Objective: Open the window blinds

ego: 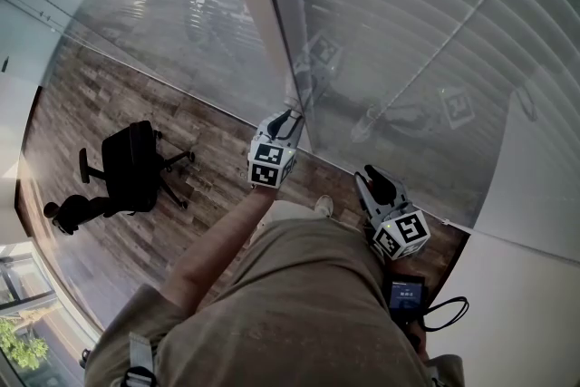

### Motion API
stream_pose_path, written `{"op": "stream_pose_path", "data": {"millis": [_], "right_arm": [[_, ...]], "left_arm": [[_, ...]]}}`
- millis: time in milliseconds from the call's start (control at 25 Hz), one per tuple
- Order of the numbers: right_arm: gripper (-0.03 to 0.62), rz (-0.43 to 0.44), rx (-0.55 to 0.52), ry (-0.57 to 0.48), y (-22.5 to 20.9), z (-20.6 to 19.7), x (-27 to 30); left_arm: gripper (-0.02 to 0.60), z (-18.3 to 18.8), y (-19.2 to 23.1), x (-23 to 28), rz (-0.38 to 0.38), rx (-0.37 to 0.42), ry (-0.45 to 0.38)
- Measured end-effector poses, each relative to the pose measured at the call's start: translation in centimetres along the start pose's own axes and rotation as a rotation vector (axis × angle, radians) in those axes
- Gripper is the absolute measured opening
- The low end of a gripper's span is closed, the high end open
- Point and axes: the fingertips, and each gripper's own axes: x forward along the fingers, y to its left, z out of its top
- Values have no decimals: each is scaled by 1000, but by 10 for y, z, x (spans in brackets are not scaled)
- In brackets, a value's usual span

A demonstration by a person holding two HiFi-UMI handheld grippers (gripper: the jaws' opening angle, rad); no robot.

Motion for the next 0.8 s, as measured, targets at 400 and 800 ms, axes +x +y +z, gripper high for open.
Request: {"op": "stream_pose_path", "data": {"millis": [400,800], "right_arm": [[119,10,-5,12,1,-2,1],[119,12,-3,18,2,-4,2]], "left_arm": [[133,-1,1,-1,-52,-181,-6],[133,-3,4,0,-121,-393,-22]]}}
